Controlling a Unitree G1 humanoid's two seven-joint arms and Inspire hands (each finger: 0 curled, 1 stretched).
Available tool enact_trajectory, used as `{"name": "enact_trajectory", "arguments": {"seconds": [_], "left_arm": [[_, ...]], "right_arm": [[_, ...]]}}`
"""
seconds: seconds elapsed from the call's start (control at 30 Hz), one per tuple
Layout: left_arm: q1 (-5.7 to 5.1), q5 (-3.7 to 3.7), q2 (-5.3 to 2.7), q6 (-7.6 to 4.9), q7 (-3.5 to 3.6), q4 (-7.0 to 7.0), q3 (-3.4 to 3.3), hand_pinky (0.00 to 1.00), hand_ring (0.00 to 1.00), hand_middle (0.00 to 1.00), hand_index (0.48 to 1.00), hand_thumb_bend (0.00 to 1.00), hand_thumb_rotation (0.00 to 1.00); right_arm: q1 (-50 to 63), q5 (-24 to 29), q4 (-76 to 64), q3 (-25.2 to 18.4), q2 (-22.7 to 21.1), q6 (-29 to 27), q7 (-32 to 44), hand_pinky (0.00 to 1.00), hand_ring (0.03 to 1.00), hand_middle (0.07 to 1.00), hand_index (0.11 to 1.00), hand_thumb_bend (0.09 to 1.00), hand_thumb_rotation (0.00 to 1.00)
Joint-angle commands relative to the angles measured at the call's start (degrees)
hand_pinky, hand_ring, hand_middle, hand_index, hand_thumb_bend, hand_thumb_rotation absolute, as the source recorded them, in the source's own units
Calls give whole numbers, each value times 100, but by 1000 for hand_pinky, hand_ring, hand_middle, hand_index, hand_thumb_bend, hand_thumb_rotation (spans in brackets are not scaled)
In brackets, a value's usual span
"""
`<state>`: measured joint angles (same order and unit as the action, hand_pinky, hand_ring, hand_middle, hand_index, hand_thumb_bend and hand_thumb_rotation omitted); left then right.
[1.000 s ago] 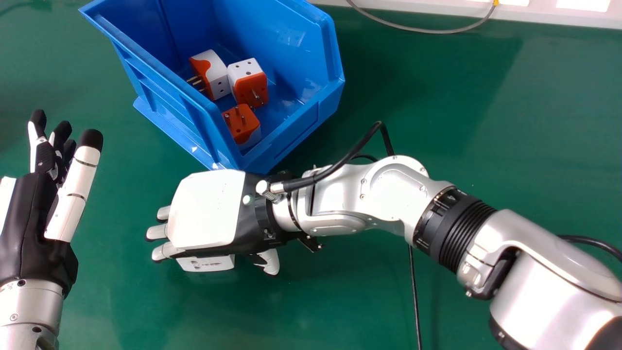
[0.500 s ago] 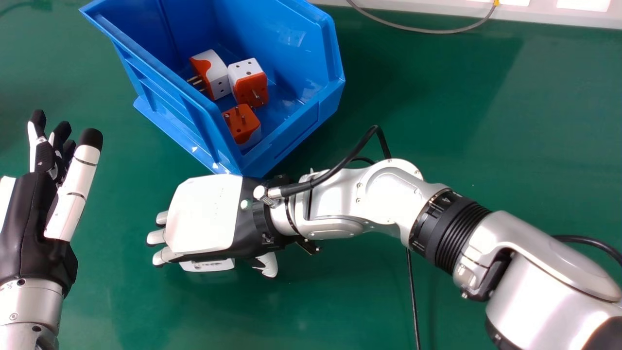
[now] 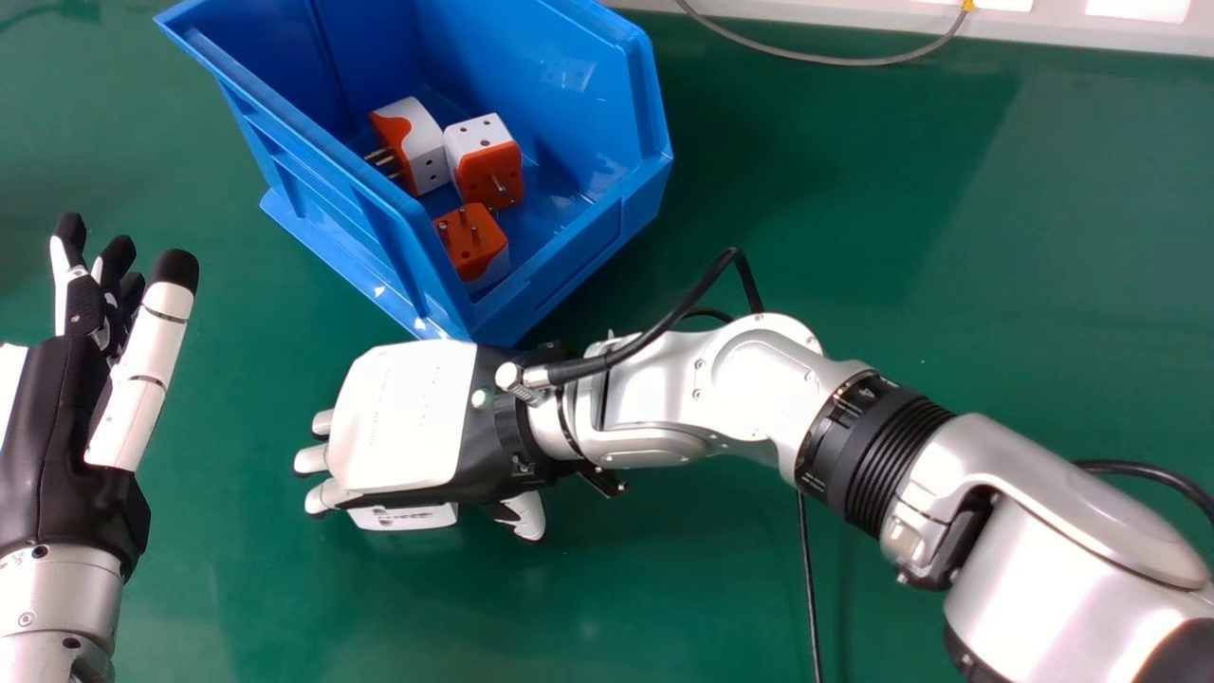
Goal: Pick all objects and put in blue box
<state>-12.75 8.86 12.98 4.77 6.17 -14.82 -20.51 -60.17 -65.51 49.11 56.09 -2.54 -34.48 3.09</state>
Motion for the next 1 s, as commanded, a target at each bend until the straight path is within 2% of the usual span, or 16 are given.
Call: {"name": "enact_trajectory", "arguments": {"seconds": [0.0, 0.2, 0.43, 0.7, 0.97], "left_arm": [[-30, -45, 21, -16, -32, -187, 2, 1000, 1000, 1000, 1000, 557, 754], [-34, -47, 23, -16, -31, -183, -1, 1000, 1000, 1000, 1000, 557, 754], [-57, -56, 16, 0, -38, -241, 10, 1000, 1000, 1000, 1000, 557, 754], [-58, -28, -1, 64, -38, -286, 23, 1000, 1000, 1000, 1000, 556, 755], [-75, 1, -33, 147, -45, -416, 36, 1000, 1000, 1000, 1000, 555, 755]], "right_arm": [[-216, -24, -37, 19, 77, 4, -152, 840, 926, 942, 876, 628, 21], [-189, -15, -1, 31, 100, 56, -223, 833, 907, 922, 859, 629, 21], [-166, 34, 93, 14, 162, 114, -302, 832, 898, 908, 841, 629, 16], [-270, -67, 321, 109, 269, 123, -602, 821, 885, 887, 822, 646, 7], [-361, -109, 483, 226, 333, 135, -832, 779, 854, 862, 801, 695, 1]]}}
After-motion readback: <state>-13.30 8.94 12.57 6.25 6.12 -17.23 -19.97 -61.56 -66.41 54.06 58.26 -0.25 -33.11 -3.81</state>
